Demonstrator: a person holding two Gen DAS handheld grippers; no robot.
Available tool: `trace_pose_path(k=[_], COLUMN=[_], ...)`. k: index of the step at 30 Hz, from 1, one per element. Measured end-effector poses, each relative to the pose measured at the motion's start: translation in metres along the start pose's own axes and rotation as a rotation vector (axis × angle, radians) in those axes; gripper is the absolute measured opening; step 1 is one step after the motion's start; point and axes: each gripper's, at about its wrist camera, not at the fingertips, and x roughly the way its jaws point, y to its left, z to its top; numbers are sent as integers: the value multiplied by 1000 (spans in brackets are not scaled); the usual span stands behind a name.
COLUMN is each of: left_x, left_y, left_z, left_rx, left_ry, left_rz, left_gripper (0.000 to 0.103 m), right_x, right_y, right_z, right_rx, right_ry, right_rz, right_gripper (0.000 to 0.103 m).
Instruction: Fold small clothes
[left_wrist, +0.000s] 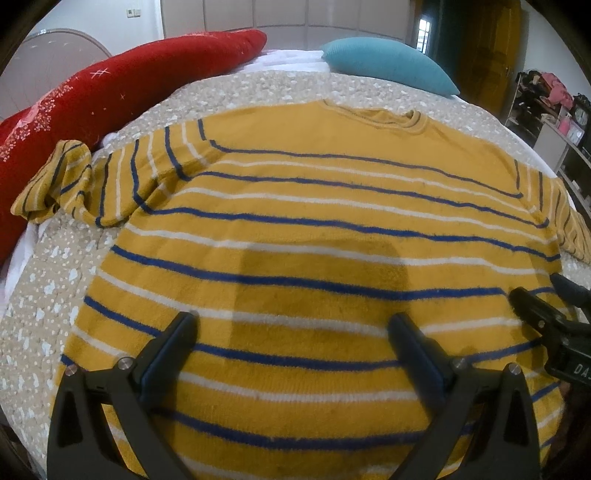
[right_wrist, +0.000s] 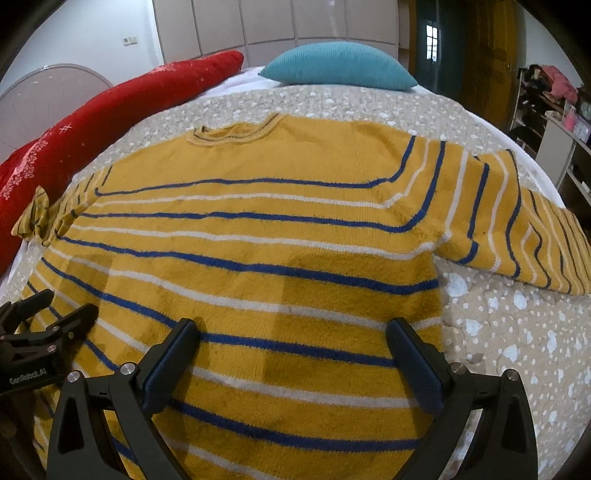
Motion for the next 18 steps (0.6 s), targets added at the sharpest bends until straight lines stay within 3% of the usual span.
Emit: trace_pose_path(k=[18], left_x=[-2], left_y=[-1], left_z=[-1], left_rx=[-4], left_ry=[-8], left_rz=[3], left_gripper=[103], right_x=[-4], right_y=[3], right_z=[-4], right_rx=[-10], right_ry=[-21], right_rz=[-13], right_gripper=[103])
